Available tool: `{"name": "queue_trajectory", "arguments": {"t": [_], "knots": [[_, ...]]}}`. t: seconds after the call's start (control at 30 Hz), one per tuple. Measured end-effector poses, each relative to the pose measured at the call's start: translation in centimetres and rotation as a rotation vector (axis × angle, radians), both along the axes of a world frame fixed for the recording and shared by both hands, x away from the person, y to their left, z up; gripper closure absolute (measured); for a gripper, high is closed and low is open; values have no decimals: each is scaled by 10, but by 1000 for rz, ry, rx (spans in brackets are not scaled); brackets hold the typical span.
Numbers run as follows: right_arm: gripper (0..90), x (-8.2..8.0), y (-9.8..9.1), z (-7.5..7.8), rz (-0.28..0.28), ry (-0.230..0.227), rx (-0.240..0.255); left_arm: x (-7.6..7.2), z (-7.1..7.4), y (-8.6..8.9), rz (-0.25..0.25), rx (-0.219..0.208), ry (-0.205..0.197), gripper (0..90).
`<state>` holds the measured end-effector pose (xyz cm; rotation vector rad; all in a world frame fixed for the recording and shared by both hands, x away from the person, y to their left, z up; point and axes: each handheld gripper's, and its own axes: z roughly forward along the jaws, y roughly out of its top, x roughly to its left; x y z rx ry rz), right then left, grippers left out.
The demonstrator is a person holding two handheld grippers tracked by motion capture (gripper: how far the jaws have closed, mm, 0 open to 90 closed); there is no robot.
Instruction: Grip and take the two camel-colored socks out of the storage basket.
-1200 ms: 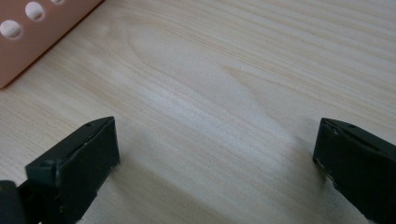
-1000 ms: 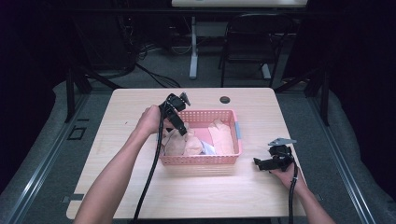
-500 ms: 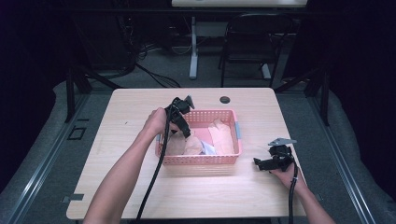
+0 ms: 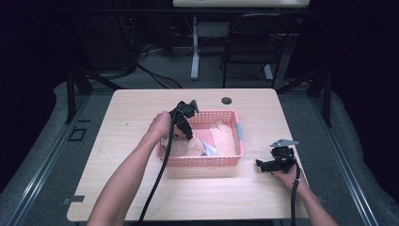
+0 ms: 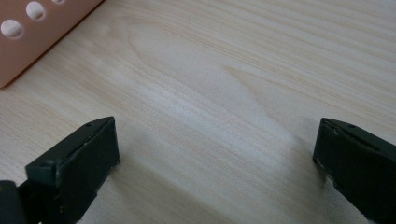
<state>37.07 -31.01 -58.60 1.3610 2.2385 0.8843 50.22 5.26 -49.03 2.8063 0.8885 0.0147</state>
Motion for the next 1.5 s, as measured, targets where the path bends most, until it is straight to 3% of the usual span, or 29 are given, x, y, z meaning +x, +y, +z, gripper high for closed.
{"name": "queue_trajectory", "arguments": {"t": [0.2, 0.43, 0.8, 1.5], "knots": [[0, 0, 0, 0, -1, -1, 1, -5, -4, -2, -22, 36, 19, 671], [0, 0, 0, 0, 0, -1, 1, -9, 3, 2, -22, 36, 47, 818], [0, 0, 0, 0, 1, -1, 0, -17, 23, 11, -64, 82, 88, 829], [0, 0, 0, 0, -1, 1, -4, -29, 103, 20, -95, 83, -3, 829]]}}
